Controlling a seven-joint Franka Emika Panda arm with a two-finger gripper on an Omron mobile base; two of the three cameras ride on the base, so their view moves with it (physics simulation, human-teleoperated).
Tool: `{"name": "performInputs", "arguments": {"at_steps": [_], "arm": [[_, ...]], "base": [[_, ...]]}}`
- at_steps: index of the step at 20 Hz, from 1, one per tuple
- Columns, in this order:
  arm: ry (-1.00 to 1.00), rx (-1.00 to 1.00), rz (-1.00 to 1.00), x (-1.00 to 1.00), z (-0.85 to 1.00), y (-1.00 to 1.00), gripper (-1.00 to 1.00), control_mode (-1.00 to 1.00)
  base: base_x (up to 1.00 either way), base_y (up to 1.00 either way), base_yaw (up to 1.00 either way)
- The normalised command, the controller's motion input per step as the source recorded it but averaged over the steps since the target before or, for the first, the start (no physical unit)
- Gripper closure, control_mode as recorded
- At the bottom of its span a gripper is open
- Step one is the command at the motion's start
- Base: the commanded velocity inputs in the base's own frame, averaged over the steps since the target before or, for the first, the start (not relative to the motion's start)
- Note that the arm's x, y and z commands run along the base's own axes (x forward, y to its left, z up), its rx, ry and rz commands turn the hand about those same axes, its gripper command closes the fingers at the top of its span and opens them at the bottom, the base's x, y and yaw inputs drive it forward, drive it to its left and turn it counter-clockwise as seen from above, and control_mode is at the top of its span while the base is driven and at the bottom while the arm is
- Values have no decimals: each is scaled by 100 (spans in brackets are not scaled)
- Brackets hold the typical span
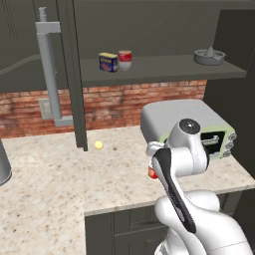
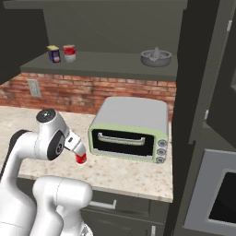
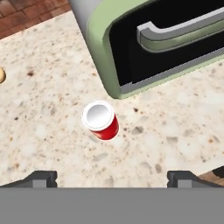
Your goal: Pick the cans from the counter and place them in their designated side in the cabinet.
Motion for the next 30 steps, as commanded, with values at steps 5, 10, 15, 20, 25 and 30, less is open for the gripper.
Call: {"name": "performInputs", "arguments": {"at_steps": [5, 10, 15, 20, 25, 30], "arm": [[1, 0, 0, 14, -17, 0, -100, -100], [1, 0, 0, 14, -17, 0, -100, -100], [0, 0, 0, 16, -14, 0, -100, -100], [1, 0, 0, 15, -14, 1, -100, -100], [1, 0, 0, 16, -14, 2, -100, -100], [2, 0, 0, 10, -16, 1, -100, -100]], "base": [[0, 0, 0], [0, 0, 0], [0, 0, 0], [0, 0, 0], [0, 0, 0], [0, 0, 0]]}}
